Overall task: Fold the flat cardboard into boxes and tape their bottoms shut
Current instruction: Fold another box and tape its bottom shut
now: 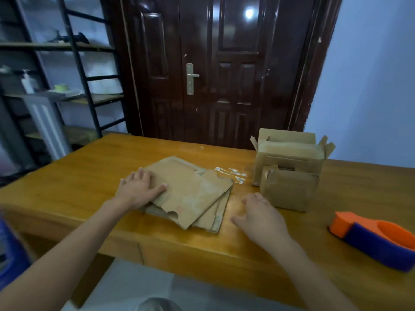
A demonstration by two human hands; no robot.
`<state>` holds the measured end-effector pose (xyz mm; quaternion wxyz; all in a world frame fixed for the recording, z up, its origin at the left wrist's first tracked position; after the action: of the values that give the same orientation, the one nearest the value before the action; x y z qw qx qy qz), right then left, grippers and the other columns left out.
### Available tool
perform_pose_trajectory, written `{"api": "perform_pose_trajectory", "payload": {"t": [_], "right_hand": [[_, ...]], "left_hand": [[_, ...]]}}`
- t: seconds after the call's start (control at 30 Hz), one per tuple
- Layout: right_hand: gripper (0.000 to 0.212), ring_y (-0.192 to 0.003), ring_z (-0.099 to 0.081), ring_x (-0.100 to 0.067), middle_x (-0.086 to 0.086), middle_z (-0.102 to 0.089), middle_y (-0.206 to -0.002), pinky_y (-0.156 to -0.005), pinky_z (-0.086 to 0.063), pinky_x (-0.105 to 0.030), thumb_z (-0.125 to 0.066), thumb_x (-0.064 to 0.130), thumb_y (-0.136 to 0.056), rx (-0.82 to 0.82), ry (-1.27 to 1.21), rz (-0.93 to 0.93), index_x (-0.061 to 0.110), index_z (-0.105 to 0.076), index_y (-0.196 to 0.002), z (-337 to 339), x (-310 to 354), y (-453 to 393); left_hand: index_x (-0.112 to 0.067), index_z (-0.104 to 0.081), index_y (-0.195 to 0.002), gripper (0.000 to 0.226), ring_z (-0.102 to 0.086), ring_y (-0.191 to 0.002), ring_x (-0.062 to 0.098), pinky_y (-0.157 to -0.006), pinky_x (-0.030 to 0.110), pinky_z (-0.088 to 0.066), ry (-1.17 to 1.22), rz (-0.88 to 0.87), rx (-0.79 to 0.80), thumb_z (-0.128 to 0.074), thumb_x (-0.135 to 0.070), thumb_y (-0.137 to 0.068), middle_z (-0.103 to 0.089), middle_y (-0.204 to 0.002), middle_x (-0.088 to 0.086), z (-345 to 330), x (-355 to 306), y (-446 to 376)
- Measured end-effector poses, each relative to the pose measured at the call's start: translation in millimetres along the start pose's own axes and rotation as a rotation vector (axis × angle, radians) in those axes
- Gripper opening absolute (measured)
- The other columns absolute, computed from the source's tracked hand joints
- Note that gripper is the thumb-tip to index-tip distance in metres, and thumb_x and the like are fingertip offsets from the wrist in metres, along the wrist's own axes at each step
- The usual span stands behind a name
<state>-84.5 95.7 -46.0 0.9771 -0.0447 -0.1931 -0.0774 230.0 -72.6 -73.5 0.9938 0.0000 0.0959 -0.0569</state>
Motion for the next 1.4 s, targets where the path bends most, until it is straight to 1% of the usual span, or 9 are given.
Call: {"api": "perform_pose_trajectory", "payload": {"t": [0.13, 0.27, 0.47, 0.6, 0.73, 0.83, 1.0, 1.13, 1.4], "right_hand": [[0.031, -0.100, -0.062, -0.025, 0.002, -0.060, -0.099, -0.077, -0.049, -0.037, -0.060, 0.052, -0.099, 0.057, -0.152, 0.005, 0.021, -0.064, -0.104, -36.5, 32.4, -24.9], [0.046, -0.062, -0.056, -0.027, 0.000, -0.047, -0.062, -0.059, -0.035, -0.036, -0.050, 0.055, -0.100, 0.024, -0.317, -0.103, 0.021, -0.050, -0.070, -58.6, 35.4, -51.1], [0.071, -0.086, -0.067, -0.020, 0.002, -0.071, -0.096, -0.071, -0.054, -0.038, -0.042, 0.079, -0.080, 0.019, -0.521, -0.256, 0.022, -0.062, -0.116, -78.3, 11.8, -81.1], [0.066, -0.097, -0.067, -0.019, 0.004, -0.070, -0.107, -0.088, -0.059, -0.045, -0.052, 0.073, -0.090, 0.018, -0.662, -0.310, 0.021, -0.064, -0.128, -67.8, 5.1, -78.6], [0.076, -0.103, -0.064, -0.021, -0.005, -0.069, -0.115, -0.073, -0.047, -0.033, -0.047, 0.076, -0.096, 0.097, -0.857, -0.360, 0.012, -0.063, -0.133, -64.5, 8.2, -67.7], [0.097, -0.116, -0.060, -0.025, -0.006, -0.066, -0.133, -0.082, -0.047, -0.036, -0.038, 0.092, -0.085, 0.156, -0.973, -0.364, 0.017, -0.058, -0.143, -61.2, 12.2, -58.5], [0.123, -0.124, -0.062, -0.027, -0.003, -0.063, -0.142, -0.098, -0.055, -0.045, -0.055, 0.104, -0.059, 0.249, -1.057, -0.286, 0.024, -0.047, -0.152, -54.9, 12.8, -49.2], [0.106, -0.116, -0.071, -0.028, -0.004, -0.070, -0.133, -0.098, -0.059, -0.052, -0.080, 0.085, -0.062, 0.291, -1.248, -0.237, 0.027, -0.050, -0.145, -42.5, 11.5, -41.9], [0.092, -0.109, -0.071, -0.021, 0.001, -0.067, -0.130, -0.083, -0.060, -0.034, -0.063, 0.082, -0.082, 0.114, -1.080, -0.058, 0.029, -0.039, -0.152, 29.5, 6.4, -16.9]], "left_hand": [[-0.016, -0.030, -0.159, 0.094, -0.032, -0.150, 0.040, -0.118, 0.057, -0.031, 0.131, 0.127, -0.020, -0.036, -0.083, -0.094, -0.029, -0.167, 0.015, 4.2, 44.8, -12.0], [-0.010, -0.028, -0.160, 0.097, -0.045, -0.141, 0.042, -0.108, 0.049, -0.044, 0.438, 0.168, 0.014, -0.055, -0.075, -0.093, -0.045, -0.156, 0.020, 5.2, 60.3, -19.6], [-0.012, -0.068, -0.126, 0.050, -0.065, -0.092, 0.025, -0.076, 0.042, -0.058, 0.474, 0.220, -0.320, -0.060, -0.054, -0.100, -0.070, -0.103, 0.004, 41.7, 52.3, -6.1], [-0.011, -0.065, -0.117, 0.024, -0.064, -0.095, 0.022, -0.075, 0.039, -0.059, 0.925, 0.249, -0.059, -0.059, -0.032, -0.105, -0.065, -0.111, 0.007, 38.1, 33.5, 6.5], [-0.011, -0.060, -0.124, 0.040, -0.056, -0.100, 0.028, -0.083, 0.038, -0.048, 1.127, 0.144, 0.269, -0.056, -0.034, -0.091, -0.060, -0.114, 0.012, 29.4, 8.5, 25.2], [-0.014, -0.057, -0.134, 0.066, -0.060, -0.114, 0.032, -0.087, 0.040, -0.053, 1.111, 0.114, 0.279, -0.069, -0.047, -0.079, -0.060, -0.131, 0.012, 23.6, -3.4, 32.6], [-0.017, -0.057, -0.136, 0.062, -0.072, -0.105, 0.030, -0.082, 0.044, -0.059, 1.307, 0.130, 0.191, -0.067, -0.060, -0.093, -0.072, -0.126, 0.015, 17.3, -22.9, 42.7], [-0.020, -0.065, -0.131, 0.052, -0.077, -0.100, 0.028, -0.077, 0.041, -0.062, 1.522, 0.048, 0.163, -0.056, -0.060, -0.100, -0.078, -0.115, 0.011, 34.8, -48.6, 55.2], [-0.012, -0.065, -0.107, 0.036, -0.065, -0.089, 0.022, -0.072, 0.034, -0.056, 1.523, -0.167, -0.033, -0.048, -0.043, -0.108, -0.072, -0.097, 0.000, 75.4, -67.2, 77.2]]}}
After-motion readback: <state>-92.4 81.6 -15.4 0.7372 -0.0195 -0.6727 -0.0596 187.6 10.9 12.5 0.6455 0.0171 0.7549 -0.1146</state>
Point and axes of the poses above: each hand's wrist, its own y-axis away from the middle knuckle, its own z-axis out of the back of the hand, x = y × z, the point moved 9 cm from there along -y, towards the middle knuckle
